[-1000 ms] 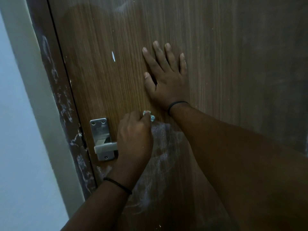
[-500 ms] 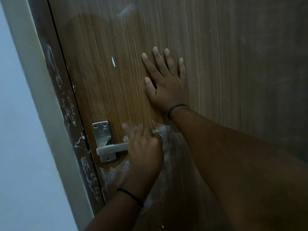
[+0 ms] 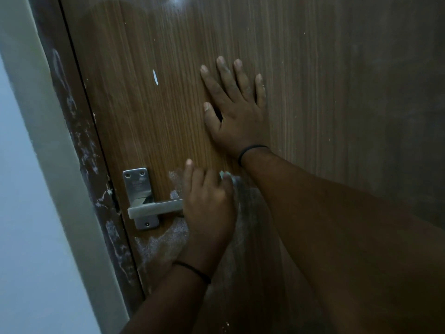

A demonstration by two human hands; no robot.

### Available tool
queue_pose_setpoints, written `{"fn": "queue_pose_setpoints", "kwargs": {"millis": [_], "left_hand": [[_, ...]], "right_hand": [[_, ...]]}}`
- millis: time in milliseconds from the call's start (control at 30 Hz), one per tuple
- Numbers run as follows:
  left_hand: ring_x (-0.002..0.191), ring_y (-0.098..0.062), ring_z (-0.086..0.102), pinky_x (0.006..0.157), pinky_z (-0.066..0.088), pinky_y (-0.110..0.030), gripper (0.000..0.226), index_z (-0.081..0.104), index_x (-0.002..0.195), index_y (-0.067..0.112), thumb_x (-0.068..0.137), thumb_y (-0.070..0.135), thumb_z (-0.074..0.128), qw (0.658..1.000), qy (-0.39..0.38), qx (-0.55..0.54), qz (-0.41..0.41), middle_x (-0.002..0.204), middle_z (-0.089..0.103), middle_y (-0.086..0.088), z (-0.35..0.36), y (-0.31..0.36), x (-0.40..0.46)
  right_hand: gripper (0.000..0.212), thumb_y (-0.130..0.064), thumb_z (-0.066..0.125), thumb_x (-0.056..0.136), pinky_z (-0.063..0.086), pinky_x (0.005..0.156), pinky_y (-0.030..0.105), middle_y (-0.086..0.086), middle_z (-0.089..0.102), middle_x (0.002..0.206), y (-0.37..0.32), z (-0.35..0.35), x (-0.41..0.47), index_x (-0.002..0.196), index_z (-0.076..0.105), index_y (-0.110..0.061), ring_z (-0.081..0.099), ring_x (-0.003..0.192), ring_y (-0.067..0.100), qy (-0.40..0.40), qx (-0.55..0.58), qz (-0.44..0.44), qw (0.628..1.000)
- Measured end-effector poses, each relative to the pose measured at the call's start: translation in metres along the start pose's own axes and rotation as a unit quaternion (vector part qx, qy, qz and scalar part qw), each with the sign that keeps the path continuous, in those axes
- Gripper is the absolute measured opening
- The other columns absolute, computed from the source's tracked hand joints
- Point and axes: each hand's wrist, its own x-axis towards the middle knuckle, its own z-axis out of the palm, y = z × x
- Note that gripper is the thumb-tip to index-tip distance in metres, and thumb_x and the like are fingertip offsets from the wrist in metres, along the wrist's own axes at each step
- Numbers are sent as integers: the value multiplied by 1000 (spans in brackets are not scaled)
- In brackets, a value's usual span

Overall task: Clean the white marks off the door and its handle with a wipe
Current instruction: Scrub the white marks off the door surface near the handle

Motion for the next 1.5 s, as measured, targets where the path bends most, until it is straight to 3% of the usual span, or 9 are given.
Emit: {"fn": "queue_pose_setpoints", "kwargs": {"millis": [100, 300, 433, 567, 800, 1033, 1267, 1500], "left_hand": [[83, -27, 56, 115, 30, -49, 18, 75, 89, 10, 93, 15, 58, 999, 17, -5, -35, 75, 63, -8, 1, 1, 12], [74, -29, 57, 98, 45, -47, 13, 74, 78, 8, 87, 9, 64, 998, 22, -38, 41, 67, 59, -7, 13, 17, -25], [72, -24, 52, 81, 41, -40, 7, 75, 86, 11, 87, 13, 69, 998, 57, -28, -9, 70, 57, -4, 20, 15, -13], [70, -24, 50, 65, 35, -36, 23, 75, 98, 12, 91, 19, 54, 998, 34, -51, -19, 75, 58, -5, 21, 24, -23], [72, -22, 52, 63, 37, -34, 14, 76, 96, 14, 82, 12, 72, 997, 0, -75, -19, 74, 58, -1, 19, 14, -20], [76, -22, 53, 68, 42, -36, 11, 75, 94, 11, 88, 15, 67, 995, 25, -96, -24, 77, 61, -3, 24, 15, -7], [77, -21, 51, 68, 38, -34, 14, 74, 99, 11, 90, 11, 64, 995, 44, -87, 3, 79, 59, -3, 30, 20, -10], [71, -20, 49, 62, 37, -34, 9, 72, 85, 9, 91, 11, 64, 995, 36, -83, 52, 72, 55, -2, 30, 32, -4]], "right_hand": [[58, -45, 33, 99, 7, 121, 54, -6, 18, 164, -1, 1, 0, 155, 23, -36, 10, 153, 20, 9, -1, 3, 1000], [57, -46, 32, 99, 6, 121, 53, -6, 18, 164, 1, 0, -1, 155, 23, -35, 9, 153, 20, 4, -5, 0, 1000], [57, -45, 31, 99, 7, 121, 53, -5, 19, 164, 1, 1, 0, 154, 24, -34, 11, 152, 21, 11, -3, -6, 1000], [56, -44, 30, 100, 7, 121, 54, -3, 19, 164, 4, 2, 0, 155, 24, -32, 11, 153, 23, 11, 2, -17, 1000], [54, -38, 29, 102, 7, 121, 54, -3, 18, 164, 19, 2, -9, 155, 23, -31, 9, 153, 21, 9, -4, -32, 999], [54, -38, 30, 102, 6, 122, 54, -4, 14, 165, 24, 5, -18, 155, 19, -33, 6, 153, 20, 28, 5, 66, 997], [56, -39, 30, 103, 5, 122, 55, -2, 12, 166, 42, 3, -33, 156, 16, -31, 4, 153, 21, 12, -2, 25, 1000], [55, -38, 30, 103, 7, 120, 58, -4, 12, 165, 58, 0, -49, 156, 17, -33, 4, 153, 20, -3, -12, 17, 1000]]}}
